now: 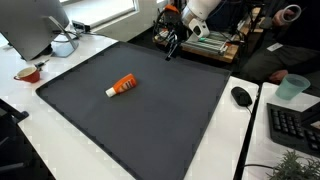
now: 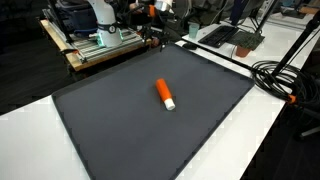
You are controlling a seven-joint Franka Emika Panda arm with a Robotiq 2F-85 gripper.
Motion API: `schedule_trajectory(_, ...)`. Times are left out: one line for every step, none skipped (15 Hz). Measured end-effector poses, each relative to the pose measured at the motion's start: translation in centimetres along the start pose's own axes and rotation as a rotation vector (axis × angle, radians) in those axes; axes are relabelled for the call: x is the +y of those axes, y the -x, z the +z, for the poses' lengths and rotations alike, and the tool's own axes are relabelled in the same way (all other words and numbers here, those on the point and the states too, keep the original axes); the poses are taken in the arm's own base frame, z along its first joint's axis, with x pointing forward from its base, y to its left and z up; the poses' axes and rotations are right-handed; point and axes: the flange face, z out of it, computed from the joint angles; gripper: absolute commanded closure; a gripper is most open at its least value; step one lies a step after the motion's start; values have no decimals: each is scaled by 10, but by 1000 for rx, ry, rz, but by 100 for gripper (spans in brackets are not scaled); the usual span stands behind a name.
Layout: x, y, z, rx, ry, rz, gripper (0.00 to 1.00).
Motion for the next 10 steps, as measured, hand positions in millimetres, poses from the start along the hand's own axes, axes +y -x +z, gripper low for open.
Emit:
schedule_trajectory(-4, 1, 4, 16, 7, -6, 0)
schedule_trajectory(-5, 2, 6, 22, 10, -9, 0)
schedule_trajectory(-6, 2, 6, 22, 12, -11, 0)
schedule_trajectory(-6, 1, 5, 22, 14, -12, 0)
schedule_trajectory(-4, 1, 3, 8, 33, -26, 0)
schedule_trajectory(-2, -1, 0, -12, 74, -51, 0)
schedule_trajectory(0, -4, -3, -34, 120, -83, 0)
schedule_trajectory(0, -6, -4, -57, 162, -118, 0)
schedule_trajectory(-1, -7, -4, -81, 202, -155, 0)
schedule_trajectory(-2, -7, -4, -109, 232, -190, 0)
